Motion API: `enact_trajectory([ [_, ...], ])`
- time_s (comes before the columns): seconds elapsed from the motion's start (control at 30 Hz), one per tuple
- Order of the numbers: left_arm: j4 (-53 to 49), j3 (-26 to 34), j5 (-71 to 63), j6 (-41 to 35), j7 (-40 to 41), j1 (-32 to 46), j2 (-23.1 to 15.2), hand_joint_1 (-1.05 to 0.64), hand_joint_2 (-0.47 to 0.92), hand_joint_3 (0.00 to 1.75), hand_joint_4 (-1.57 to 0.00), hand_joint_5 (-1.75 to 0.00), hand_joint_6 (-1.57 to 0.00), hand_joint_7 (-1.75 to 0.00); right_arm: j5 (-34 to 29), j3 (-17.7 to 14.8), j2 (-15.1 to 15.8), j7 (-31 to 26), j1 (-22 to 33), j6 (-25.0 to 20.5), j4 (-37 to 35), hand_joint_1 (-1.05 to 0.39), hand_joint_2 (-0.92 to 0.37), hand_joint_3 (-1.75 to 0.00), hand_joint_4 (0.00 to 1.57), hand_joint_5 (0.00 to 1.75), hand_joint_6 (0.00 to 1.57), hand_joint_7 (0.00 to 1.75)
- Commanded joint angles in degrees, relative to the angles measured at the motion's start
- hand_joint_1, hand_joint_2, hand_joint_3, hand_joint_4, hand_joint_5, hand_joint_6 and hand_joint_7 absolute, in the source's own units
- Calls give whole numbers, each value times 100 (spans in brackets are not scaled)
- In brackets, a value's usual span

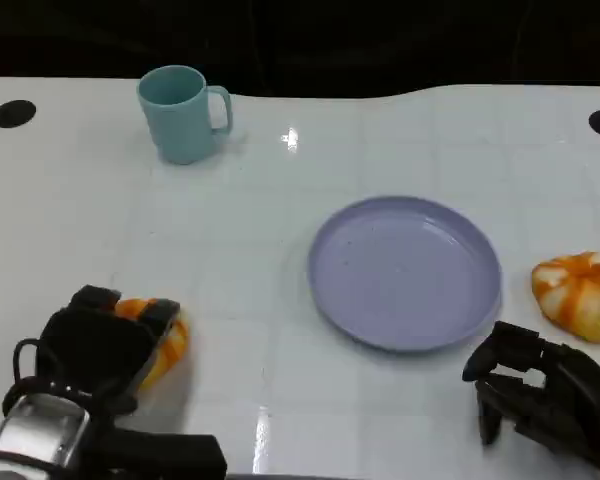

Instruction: Grasp the bread from the table and place it into the plate.

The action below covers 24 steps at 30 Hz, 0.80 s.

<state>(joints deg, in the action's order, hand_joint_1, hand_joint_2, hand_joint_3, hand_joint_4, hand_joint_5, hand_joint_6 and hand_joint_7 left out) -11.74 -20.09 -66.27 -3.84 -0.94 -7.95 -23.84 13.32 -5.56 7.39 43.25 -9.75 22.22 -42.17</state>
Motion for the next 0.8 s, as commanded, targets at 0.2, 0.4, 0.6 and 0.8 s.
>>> enact_trajectory([
  [0.2, -775, 44, 847, 1035, 1844, -61, -255, -24, 66, 89, -69, -147, -110, -11, 22, 8, 71, 2, 129, -127, 93, -54, -92, -26, 67, 175, 71, 136],
  [0.4, -956, 32, 1059, 1361, 2509, -60, -299, -21, 59, 114, -71, -174, -68, -146, 27, 12, 68, 15, 135, -130, 109, -54, -92, -25, 67, 175, 72, 137],
  [0.6, -770, 54, 1089, 1381, 2636, 5, -342, -21, 60, 116, -72, -175, -59, -156, 16, 20, 74, 28, 135, -99, 104, -55, -92, -25, 67, 175, 71, 136],
  [0.8, -532, 178, 1232, 1524, 2742, -65, -432, -14, 47, 120, -74, -175, -65, -147, 12, 34, 53, -12, 111, -167, 133, -54, -92, -25, 67, 175, 71, 136],
])
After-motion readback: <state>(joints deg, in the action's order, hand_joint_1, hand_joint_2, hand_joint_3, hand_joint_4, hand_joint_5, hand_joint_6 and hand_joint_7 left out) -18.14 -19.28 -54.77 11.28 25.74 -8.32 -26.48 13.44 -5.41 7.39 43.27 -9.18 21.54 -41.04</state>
